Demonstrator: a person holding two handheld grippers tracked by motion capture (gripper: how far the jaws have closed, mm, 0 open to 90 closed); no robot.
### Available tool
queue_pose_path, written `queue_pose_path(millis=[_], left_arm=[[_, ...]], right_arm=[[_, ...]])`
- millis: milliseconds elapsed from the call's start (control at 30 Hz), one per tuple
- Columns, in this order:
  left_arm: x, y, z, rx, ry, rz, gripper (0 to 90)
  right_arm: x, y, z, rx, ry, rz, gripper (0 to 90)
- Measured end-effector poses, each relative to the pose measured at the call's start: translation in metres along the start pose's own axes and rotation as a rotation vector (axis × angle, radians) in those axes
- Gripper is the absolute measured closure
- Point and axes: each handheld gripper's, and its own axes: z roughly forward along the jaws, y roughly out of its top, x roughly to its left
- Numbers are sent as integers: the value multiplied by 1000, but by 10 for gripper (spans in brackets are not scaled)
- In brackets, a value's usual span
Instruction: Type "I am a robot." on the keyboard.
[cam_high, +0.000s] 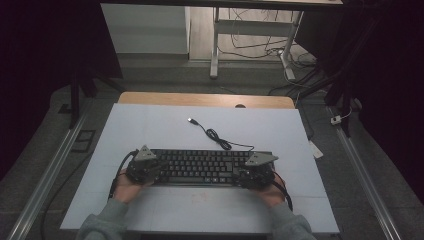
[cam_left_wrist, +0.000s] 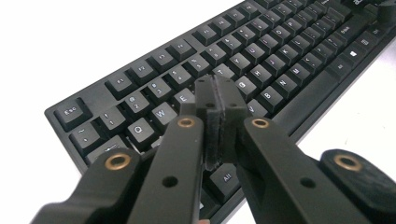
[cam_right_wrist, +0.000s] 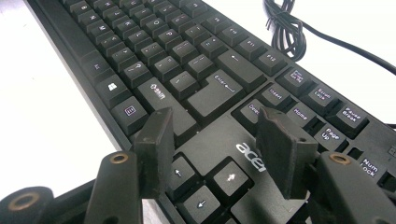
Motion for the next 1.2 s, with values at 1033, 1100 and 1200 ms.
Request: queue_pose_path(millis=[1033, 1100, 1200], left_arm=[[-33, 3, 17, 46, -95, 76, 883], [-35, 3, 19, 55, -98, 83, 883], [-37, 3, 21, 66, -102, 92, 884]], right_arm=[[0, 0, -1, -2, -1, 1, 467], [0, 0, -1, -2, -1, 1, 467], [0, 0, -1, -2, -1, 0, 467]])
